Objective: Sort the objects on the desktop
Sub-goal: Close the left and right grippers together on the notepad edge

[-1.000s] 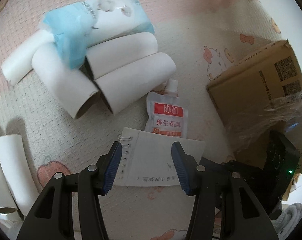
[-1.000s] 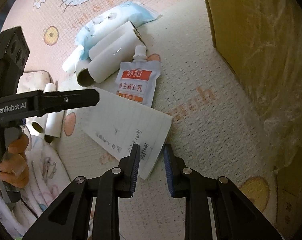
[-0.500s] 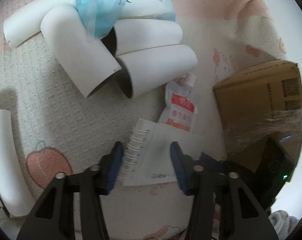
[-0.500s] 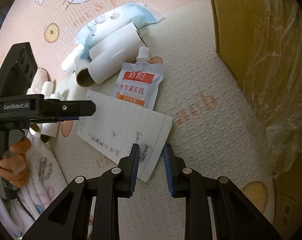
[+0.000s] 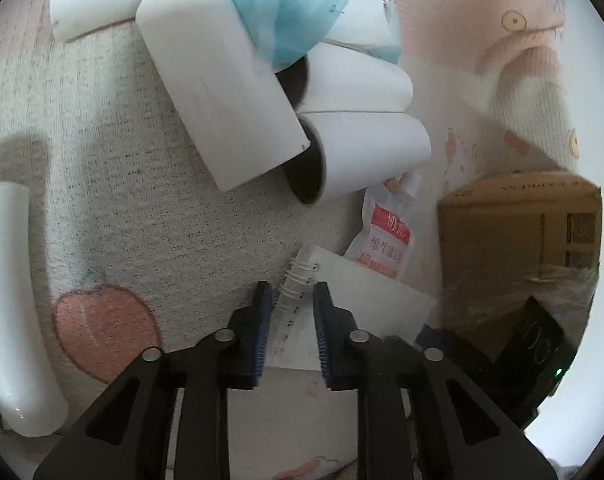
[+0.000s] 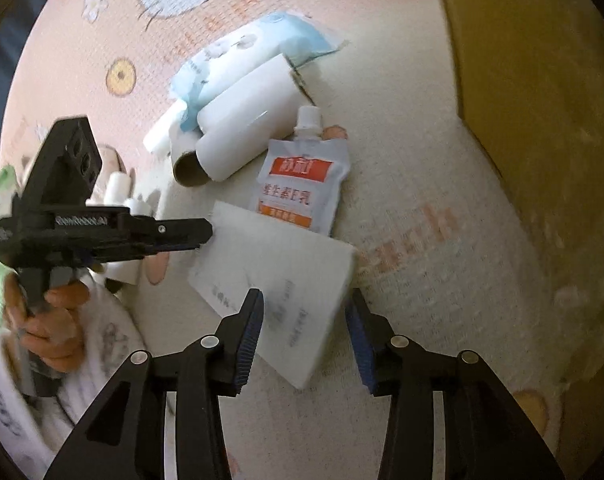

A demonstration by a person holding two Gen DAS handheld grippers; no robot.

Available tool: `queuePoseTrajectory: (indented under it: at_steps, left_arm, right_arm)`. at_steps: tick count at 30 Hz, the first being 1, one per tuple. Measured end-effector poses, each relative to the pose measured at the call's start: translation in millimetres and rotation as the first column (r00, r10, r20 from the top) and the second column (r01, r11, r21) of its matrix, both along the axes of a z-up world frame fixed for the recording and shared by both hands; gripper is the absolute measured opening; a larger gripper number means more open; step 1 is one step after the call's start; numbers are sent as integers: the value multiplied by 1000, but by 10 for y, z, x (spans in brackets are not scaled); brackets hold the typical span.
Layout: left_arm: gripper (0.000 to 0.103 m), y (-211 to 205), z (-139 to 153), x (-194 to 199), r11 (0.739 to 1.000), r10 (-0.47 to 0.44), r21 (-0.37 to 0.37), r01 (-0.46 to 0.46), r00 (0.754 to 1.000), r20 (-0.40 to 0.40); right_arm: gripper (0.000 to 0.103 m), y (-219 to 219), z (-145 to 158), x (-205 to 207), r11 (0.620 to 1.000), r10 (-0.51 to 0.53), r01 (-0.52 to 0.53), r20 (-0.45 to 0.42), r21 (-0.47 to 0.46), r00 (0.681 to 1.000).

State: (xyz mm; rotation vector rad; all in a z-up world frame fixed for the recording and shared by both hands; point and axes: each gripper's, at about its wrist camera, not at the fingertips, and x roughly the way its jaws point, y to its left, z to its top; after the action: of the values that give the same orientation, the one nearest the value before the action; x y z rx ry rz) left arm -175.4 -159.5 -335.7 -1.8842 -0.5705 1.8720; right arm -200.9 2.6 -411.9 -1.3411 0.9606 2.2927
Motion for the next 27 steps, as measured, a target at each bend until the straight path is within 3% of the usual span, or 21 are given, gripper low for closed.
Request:
queuePoseTrajectory:
  at_steps: [7,16,19,23,27]
  left_arm:
    - [48,166,73,39,998,-67,-25,66,997,-50]
    - [55,100,24,-8,998,-25,52,26,999,-25]
    - [56,137,34,-4,998,-34,43,36,999,-37]
    - [56,289,140,65,992,-120,-44,116,987,-105]
    - [48,327,344,178,990,-134,-61,125,974,-184]
  right_arm:
    - [39,-40,-12,-89,999,14,-16,43,46,999]
    - [39,-45,-25,-63,998,24,-25,29,63,999]
    - [39,-47,-27,-58,997,26,-27,23,67,999]
    - [39,-68,-26,-71,997,23,-25,27,71,999]
    - [41,-81,10,-121,997,17,-22,68,75,998]
